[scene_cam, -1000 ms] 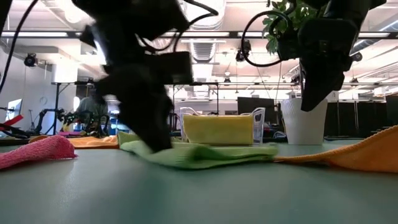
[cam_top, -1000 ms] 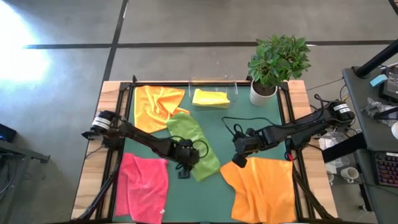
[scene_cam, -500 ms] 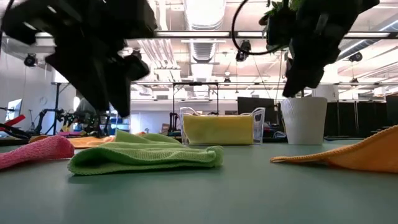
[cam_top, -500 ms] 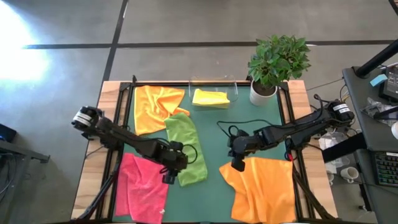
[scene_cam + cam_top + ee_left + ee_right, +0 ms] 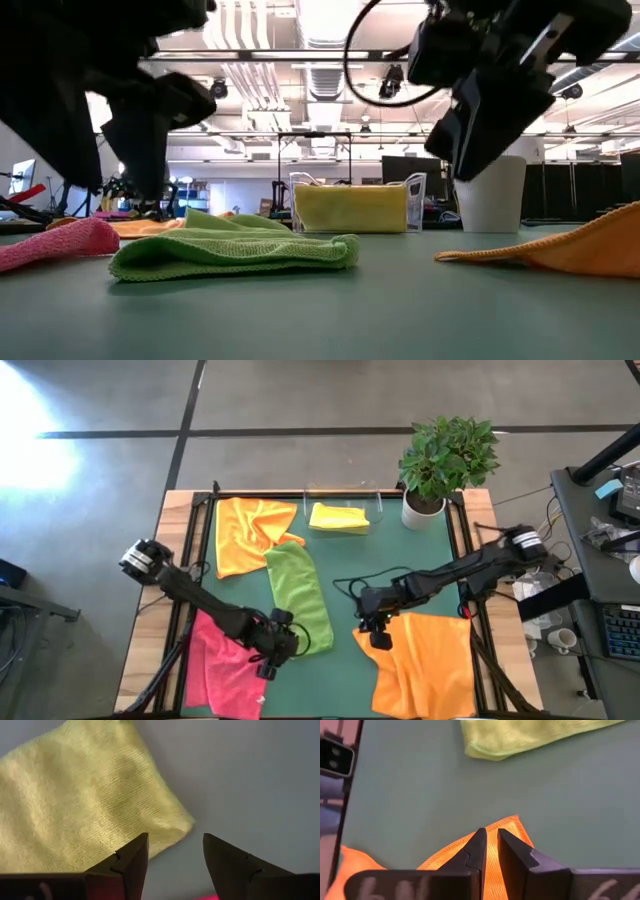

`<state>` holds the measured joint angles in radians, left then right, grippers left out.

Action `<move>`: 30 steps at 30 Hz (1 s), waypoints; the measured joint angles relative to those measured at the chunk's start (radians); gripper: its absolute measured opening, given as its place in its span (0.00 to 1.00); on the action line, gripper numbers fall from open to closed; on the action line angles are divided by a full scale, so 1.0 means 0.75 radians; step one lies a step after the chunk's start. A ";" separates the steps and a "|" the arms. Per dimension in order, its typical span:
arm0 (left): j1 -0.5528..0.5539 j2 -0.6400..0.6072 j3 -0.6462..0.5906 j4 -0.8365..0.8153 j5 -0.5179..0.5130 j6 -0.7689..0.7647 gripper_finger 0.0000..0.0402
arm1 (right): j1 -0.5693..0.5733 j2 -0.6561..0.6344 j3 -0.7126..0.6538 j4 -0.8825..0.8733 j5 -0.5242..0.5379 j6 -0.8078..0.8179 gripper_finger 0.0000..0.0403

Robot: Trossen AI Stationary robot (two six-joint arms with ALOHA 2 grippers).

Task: Fold microfiber towels
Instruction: Fold the green towel

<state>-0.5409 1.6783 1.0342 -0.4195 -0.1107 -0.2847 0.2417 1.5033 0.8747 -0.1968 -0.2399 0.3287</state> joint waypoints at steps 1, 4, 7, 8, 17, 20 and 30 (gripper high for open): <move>-0.005 0.014 0.003 -0.003 -0.003 -0.017 0.43 | 0.000 0.028 0.018 0.000 -0.008 -0.013 0.10; -0.014 0.054 0.021 0.005 -0.005 -0.031 0.43 | 0.008 0.108 0.088 0.003 -0.015 -0.138 0.10; -0.018 0.084 0.026 0.024 -0.004 -0.031 0.43 | 0.022 0.189 0.172 0.000 -0.018 -0.269 0.10; -0.018 0.093 0.027 0.037 -0.003 -0.031 0.43 | 0.024 0.215 0.205 -0.004 -0.019 -0.285 0.10; -0.018 0.162 0.024 0.057 -0.010 -0.019 0.43 | 0.022 0.387 0.467 -0.137 -0.016 -0.323 0.10; -0.018 0.188 0.023 0.062 -0.024 -0.017 0.43 | 0.021 0.418 0.501 -0.169 -0.016 -0.363 0.10; -0.018 0.199 0.014 0.061 -0.092 0.042 0.18 | 0.021 0.476 0.564 -0.164 -0.016 -0.460 0.10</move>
<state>-0.5545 1.8278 1.0451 -0.3738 -0.1798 -0.2532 0.2573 1.8604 1.2979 -0.3197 -0.2517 -0.0166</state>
